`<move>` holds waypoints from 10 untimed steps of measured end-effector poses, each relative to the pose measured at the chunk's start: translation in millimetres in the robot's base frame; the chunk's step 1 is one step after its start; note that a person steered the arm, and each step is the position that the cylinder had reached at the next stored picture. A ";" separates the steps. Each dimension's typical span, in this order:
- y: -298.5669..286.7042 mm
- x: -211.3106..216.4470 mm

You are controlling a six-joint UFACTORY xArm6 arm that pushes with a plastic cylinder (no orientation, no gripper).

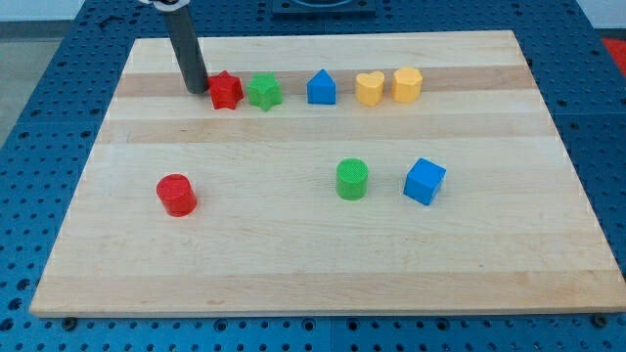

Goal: Push the green circle a bit up

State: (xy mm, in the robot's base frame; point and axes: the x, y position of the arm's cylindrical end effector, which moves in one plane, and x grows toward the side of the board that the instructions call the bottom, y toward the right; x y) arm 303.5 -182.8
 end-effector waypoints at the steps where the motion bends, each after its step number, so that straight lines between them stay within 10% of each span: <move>1: -20.3 11.3; 7: 175.8 179.9; 10: 174.1 193.4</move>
State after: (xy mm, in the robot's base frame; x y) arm 496.8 -8.7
